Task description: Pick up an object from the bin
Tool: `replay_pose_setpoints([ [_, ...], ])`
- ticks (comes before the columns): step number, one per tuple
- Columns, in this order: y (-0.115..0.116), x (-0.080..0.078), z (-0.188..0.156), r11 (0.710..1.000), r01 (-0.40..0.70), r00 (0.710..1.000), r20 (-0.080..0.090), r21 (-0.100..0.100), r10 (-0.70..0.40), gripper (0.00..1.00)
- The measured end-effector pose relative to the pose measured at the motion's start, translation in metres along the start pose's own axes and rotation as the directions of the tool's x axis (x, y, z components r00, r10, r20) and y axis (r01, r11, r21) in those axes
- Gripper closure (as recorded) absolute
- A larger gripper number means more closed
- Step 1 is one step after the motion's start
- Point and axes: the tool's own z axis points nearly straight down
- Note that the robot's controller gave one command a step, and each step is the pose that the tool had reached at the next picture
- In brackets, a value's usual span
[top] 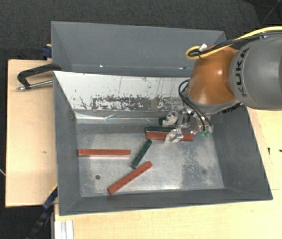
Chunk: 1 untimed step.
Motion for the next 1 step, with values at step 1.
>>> replay_pose_setpoints([
  [1,0.0392,0.0207,-0.1920,1.000,0.014,1.000,-0.021,0.004,-0.014,1.00],
])
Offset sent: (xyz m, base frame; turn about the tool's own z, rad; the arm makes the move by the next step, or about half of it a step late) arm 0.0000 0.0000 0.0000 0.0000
